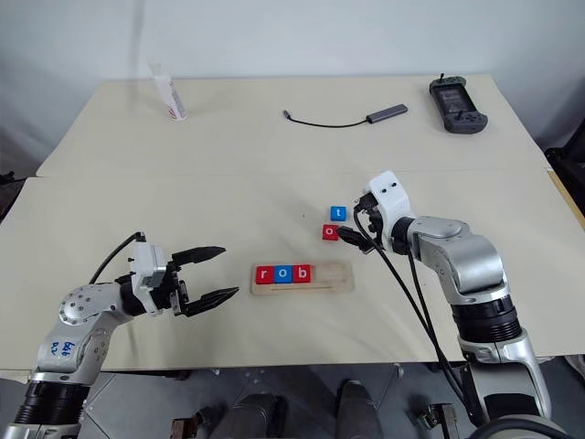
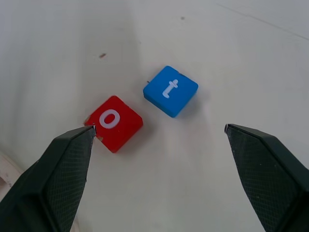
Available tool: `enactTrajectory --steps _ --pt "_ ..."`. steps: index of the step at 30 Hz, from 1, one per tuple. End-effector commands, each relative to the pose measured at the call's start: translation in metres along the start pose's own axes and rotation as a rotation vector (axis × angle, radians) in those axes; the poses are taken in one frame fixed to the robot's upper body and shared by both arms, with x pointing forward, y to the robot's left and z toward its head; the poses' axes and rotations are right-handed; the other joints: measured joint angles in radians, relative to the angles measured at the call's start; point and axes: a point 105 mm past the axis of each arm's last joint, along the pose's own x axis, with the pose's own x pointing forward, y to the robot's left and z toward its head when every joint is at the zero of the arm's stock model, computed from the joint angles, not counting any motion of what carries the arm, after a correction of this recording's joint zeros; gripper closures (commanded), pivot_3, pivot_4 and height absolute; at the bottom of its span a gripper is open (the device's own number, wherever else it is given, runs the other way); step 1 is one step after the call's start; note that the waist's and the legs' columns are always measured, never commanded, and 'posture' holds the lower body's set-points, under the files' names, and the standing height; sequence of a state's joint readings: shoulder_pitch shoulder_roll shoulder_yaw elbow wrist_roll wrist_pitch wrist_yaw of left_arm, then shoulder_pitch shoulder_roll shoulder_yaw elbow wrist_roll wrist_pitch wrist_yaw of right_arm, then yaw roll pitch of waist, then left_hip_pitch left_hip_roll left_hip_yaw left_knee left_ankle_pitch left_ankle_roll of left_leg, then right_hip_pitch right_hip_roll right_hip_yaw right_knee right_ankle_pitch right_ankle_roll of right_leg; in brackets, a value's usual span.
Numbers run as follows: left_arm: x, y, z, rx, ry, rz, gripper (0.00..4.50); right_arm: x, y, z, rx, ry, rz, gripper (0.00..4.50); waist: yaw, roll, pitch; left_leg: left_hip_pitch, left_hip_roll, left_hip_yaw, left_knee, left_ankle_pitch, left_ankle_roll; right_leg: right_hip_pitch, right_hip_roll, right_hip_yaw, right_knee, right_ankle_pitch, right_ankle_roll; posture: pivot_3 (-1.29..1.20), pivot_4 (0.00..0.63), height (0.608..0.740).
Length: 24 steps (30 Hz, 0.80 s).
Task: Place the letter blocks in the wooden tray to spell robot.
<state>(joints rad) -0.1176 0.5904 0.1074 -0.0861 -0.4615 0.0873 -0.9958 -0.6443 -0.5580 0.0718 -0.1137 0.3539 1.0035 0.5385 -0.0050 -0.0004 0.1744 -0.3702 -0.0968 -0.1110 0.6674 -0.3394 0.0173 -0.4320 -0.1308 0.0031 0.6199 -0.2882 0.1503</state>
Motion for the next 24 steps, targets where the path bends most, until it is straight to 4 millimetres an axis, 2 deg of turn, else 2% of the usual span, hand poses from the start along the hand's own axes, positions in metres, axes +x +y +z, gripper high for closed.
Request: enactTrajectory --steps 1,8,19,22,24 --pt "-0.001 -0.001 0.011 0.041 -0.025 0.007 0.00 0.000 0.010 0.014 -0.002 -0.029 0.006 0.03 0.000 0.000 0.000 0.000 0.000 0.000 0.000 0.000 0.000 0.000 0.000 0.000 0.000 0.000 0.000 0.00 0.150 0.740" --pt "-0.002 -0.006 0.010 0.051 -0.025 0.006 0.00 0.015 0.031 0.007 0.116 -0.001 -0.045 0.03 0.000 0.000 0.000 0.000 0.000 0.000 0.000 0.000 0.000 -0.001 0.000 0.001 0.001 0.000 0.000 0.00 0.150 0.740" --pt "-0.005 -0.012 0.012 0.048 -0.017 0.006 0.00 0.031 0.037 -0.010 0.211 0.055 -0.196 0.03 -0.003 0.001 0.000 0.000 0.000 0.001 0.000 0.000 0.000 -0.003 0.000 0.001 0.003 0.000 0.000 0.00 0.150 0.740" --pt "-0.005 -0.012 0.012 0.049 -0.015 0.006 0.00 0.031 0.036 -0.010 0.225 0.056 -0.207 0.66 -0.003 0.001 0.000 0.000 0.000 0.002 0.000 0.000 0.000 -0.003 0.000 0.001 0.003 0.000 0.000 0.00 0.150 0.740" --pt "-0.004 -0.013 0.012 0.049 -0.015 0.005 0.00 0.031 0.035 -0.010 0.231 0.051 -0.216 1.33 -0.004 0.001 0.000 0.000 0.000 0.002 0.000 0.000 0.000 -0.003 0.000 0.001 0.004 0.000 0.000 0.00 0.150 0.740"
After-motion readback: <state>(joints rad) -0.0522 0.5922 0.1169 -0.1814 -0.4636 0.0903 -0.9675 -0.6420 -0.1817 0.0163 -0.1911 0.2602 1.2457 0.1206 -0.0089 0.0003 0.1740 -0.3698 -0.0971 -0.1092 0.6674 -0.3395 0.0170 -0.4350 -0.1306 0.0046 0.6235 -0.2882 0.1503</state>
